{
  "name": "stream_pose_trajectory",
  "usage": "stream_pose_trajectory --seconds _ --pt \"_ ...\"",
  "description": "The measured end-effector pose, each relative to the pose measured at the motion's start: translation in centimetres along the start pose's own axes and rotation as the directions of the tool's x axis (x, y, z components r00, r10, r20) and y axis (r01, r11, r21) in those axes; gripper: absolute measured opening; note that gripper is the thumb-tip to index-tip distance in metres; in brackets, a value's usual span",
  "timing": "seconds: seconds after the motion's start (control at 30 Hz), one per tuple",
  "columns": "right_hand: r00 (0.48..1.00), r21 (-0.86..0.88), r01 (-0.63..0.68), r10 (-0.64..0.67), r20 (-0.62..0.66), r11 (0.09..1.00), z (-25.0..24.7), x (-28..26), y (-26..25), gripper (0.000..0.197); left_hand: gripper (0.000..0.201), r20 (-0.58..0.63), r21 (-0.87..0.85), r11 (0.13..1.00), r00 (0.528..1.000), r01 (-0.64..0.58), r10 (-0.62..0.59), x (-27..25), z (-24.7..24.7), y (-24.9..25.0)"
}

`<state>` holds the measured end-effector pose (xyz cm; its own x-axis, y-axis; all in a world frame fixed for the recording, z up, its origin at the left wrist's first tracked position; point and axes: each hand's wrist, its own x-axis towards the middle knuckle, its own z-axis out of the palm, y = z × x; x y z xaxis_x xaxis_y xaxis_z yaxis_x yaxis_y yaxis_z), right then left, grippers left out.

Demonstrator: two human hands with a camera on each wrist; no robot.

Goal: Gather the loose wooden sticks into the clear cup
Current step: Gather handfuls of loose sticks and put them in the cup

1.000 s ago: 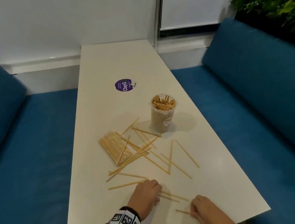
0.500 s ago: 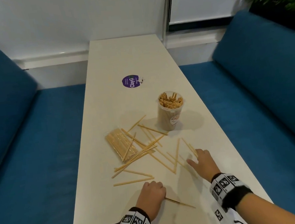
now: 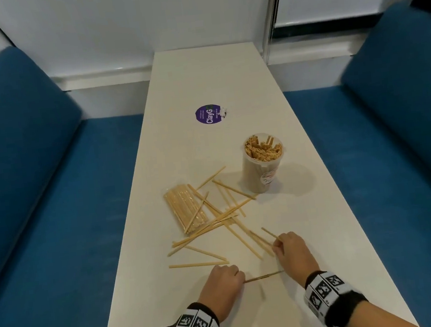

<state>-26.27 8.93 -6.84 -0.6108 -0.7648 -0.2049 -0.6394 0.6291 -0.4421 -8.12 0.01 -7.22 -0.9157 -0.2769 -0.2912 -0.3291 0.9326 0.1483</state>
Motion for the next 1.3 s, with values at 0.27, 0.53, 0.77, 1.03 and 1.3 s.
stream_pose_trajectory --seconds 0.27,0.53,0.77,1.03,1.3 --pt "0.980 -0.289 0.177 -0.139 0.145 0.941 -1.1 -0.2 0.2 0.047 0.017 -0.095 -0.251 0.966 0.991 0.063 -0.090 0.8 -0.9 -0.7" --pt "0.972 0.098 0.064 -0.084 0.218 0.993 -1.8 1.9 -1.6 0.021 0.014 -0.004 -0.770 0.568 0.888 0.290 -0.460 -0.4 -4.4 -6.0" --pt "0.974 0.144 -0.002 -0.031 0.223 0.990 0.7 2.1 -5.9 0.047 0.014 -0.070 -0.716 0.552 0.743 0.428 -0.666 0.3 -5.3 -9.8" --pt "0.989 -0.012 0.047 -0.044 0.140 0.999 2.0 1.4 -5.5 0.014 0.024 -0.169 -0.532 0.746 0.814 0.400 -0.556 1.1 -2.5 -9.5" --pt "0.967 -0.445 0.251 -0.244 0.074 0.860 2.1 0.0 -4.6 0.028 0.026 -0.166 -0.325 0.834 0.841 0.446 -0.515 1.2 -2.6 -8.5"
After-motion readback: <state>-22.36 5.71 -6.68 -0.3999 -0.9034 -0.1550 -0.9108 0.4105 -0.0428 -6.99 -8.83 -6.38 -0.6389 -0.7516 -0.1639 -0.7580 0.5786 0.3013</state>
